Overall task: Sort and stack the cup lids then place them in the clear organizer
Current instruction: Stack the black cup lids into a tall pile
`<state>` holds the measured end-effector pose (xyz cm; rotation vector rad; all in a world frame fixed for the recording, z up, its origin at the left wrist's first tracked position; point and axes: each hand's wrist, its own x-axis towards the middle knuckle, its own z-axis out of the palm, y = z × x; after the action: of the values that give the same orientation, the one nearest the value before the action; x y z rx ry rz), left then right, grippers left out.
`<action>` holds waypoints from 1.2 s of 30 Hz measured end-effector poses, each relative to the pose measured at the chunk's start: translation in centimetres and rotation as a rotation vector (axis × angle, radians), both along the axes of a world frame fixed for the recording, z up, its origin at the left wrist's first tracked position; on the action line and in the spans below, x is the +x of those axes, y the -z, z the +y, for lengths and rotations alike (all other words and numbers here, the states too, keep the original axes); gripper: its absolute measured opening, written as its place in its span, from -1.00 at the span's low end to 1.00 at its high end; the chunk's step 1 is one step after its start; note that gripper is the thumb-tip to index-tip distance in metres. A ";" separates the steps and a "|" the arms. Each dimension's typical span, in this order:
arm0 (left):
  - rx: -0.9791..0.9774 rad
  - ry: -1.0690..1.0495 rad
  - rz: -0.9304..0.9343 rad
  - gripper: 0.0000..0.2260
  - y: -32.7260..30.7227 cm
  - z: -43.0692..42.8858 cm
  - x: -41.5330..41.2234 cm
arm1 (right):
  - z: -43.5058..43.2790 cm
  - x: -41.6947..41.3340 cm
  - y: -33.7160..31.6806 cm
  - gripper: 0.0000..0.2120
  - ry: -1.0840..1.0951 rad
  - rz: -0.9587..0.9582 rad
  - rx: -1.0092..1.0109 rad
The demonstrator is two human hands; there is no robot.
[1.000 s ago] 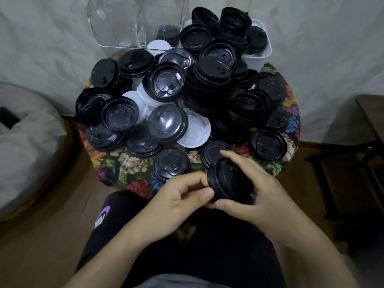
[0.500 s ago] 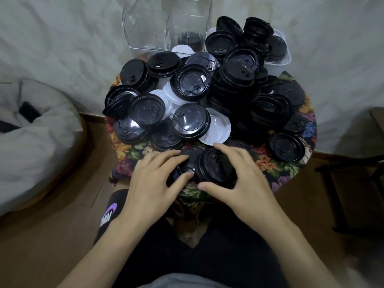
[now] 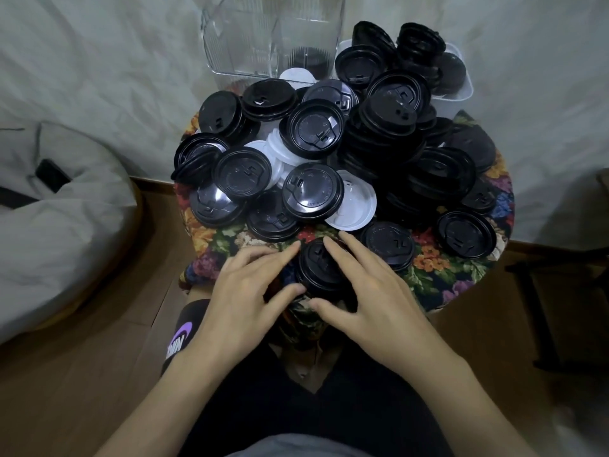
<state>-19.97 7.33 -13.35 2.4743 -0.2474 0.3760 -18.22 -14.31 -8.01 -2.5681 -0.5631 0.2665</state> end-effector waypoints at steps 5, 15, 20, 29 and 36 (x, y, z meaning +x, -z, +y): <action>-0.017 0.059 0.030 -0.49 0.0 0.6 0.2 | -0.5 -0.1 0.4 -0.31 0.010 -0.004 0.072; -0.064 0.114 0.057 -0.41 -0.5 0.4 1.0 | -0.5 0.5 0.4 -0.30 0.037 -0.016 0.110; -0.021 0.148 0.059 -0.39 -0.7 0.5 2.0 | -0.9 0.6 0.6 -0.27 -0.003 0.022 0.059; 0.137 0.190 0.061 -0.27 -0.6 0.8 2.1 | -1.3 1.1 0.0 -0.32 -0.038 0.101 0.032; 0.099 0.126 0.041 -0.28 -0.9 0.0 1.7 | -2.1 1.3 -0.3 -0.40 0.011 0.083 0.170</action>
<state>-18.22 7.33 -12.42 2.5447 -0.4116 0.2658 -16.93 -16.44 -7.69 -2.3840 -0.5180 0.3060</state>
